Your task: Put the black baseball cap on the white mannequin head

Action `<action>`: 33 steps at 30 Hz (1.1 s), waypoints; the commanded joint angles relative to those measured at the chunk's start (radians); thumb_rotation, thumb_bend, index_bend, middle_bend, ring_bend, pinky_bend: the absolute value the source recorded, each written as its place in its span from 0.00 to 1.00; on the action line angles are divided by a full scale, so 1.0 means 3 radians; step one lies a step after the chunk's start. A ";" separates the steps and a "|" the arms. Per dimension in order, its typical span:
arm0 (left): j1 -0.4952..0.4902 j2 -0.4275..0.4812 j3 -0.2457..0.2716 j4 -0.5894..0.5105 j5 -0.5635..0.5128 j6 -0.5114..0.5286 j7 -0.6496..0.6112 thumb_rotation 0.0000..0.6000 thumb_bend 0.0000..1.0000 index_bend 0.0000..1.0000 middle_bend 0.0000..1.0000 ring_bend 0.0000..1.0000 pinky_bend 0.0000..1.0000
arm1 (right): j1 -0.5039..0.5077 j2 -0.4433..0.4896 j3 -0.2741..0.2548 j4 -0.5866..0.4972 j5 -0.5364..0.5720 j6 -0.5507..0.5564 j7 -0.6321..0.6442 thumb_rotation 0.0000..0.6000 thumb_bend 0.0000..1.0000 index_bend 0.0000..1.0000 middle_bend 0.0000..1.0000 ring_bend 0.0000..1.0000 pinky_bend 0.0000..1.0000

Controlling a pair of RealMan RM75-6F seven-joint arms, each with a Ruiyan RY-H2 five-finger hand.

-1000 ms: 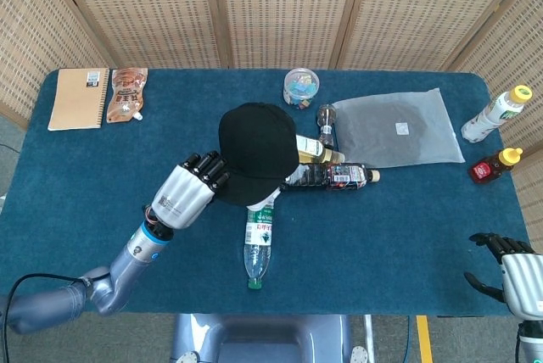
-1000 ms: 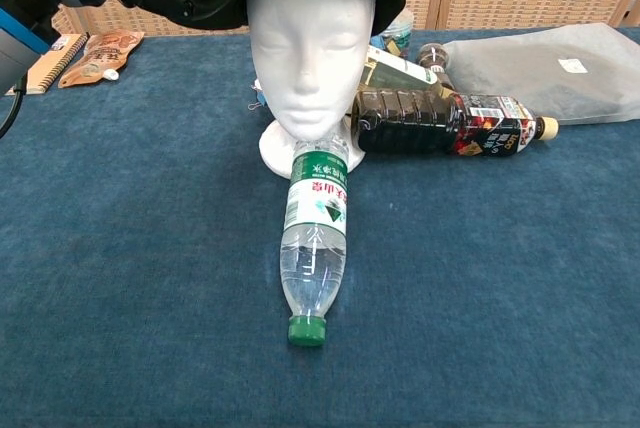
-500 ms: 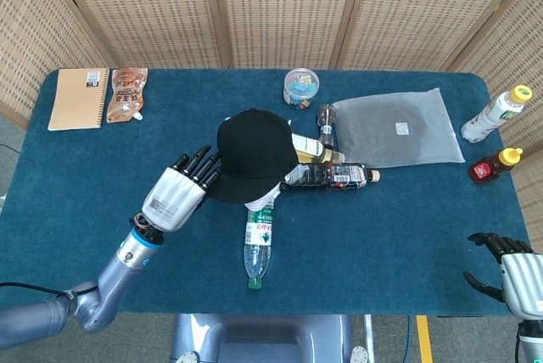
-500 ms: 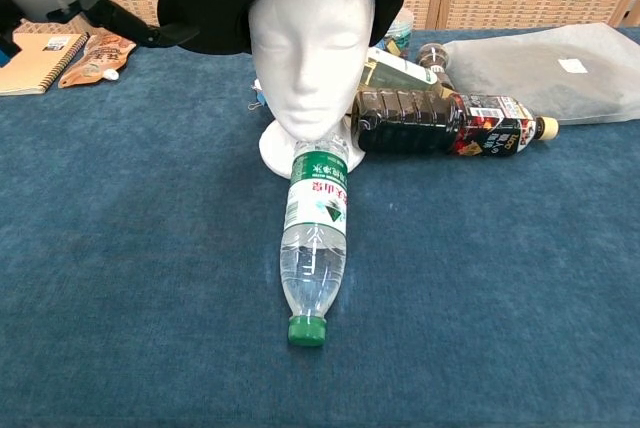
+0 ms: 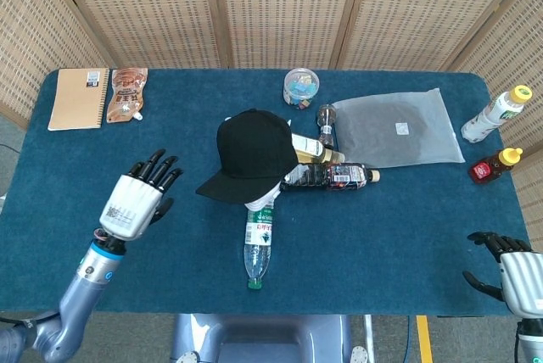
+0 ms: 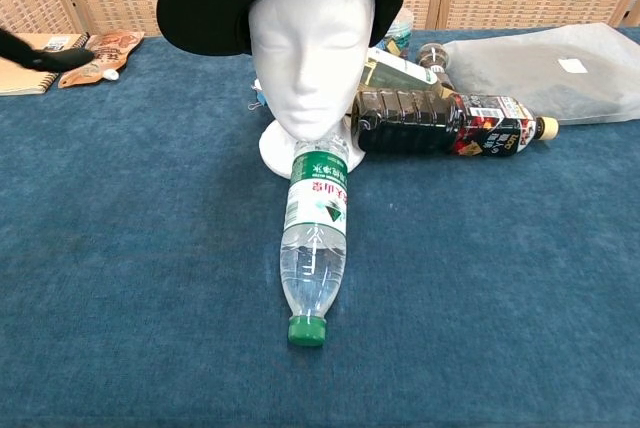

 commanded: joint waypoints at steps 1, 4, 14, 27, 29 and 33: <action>0.0174 0.0127 0.0063 -0.0106 -0.0117 0.0088 -0.0119 1.00 0.23 0.28 0.24 0.14 0.42 | 0.0013 0.0007 0.0007 -0.0015 0.0017 -0.0025 -0.0021 1.00 0.16 0.35 0.42 0.46 0.44; 0.0314 0.0243 0.0105 -0.0166 -0.0217 0.0129 -0.0269 1.00 0.24 0.28 0.24 0.14 0.42 | 0.0026 0.0014 0.0019 -0.0039 0.0043 -0.0055 -0.0068 1.00 0.16 0.35 0.42 0.46 0.44; 0.0779 0.0613 0.0235 -0.0160 -0.0562 0.0208 -0.0864 1.00 0.24 0.36 0.24 0.14 0.42 | 0.0047 0.0029 0.0102 -0.0138 0.0225 -0.0121 -0.0308 1.00 0.16 0.35 0.42 0.45 0.43; 0.0964 0.0715 0.0277 0.0218 -0.0227 0.0212 -0.1769 1.00 0.24 0.40 0.24 0.16 0.41 | 0.0035 0.0045 0.0137 -0.0168 0.0299 -0.0112 -0.0354 1.00 0.16 0.35 0.42 0.44 0.42; 0.0963 0.0710 0.0278 0.0234 -0.0195 0.0197 -0.1769 1.00 0.24 0.40 0.24 0.16 0.41 | 0.0034 0.0038 0.0132 -0.0163 0.0290 -0.0110 -0.0345 1.00 0.16 0.35 0.42 0.44 0.42; 0.0976 0.0711 0.0269 0.0206 -0.0139 0.0186 -0.1731 1.00 0.24 0.40 0.24 0.16 0.41 | 0.0029 0.0020 0.0115 -0.0148 0.0267 -0.0106 -0.0325 1.00 0.16 0.35 0.42 0.44 0.42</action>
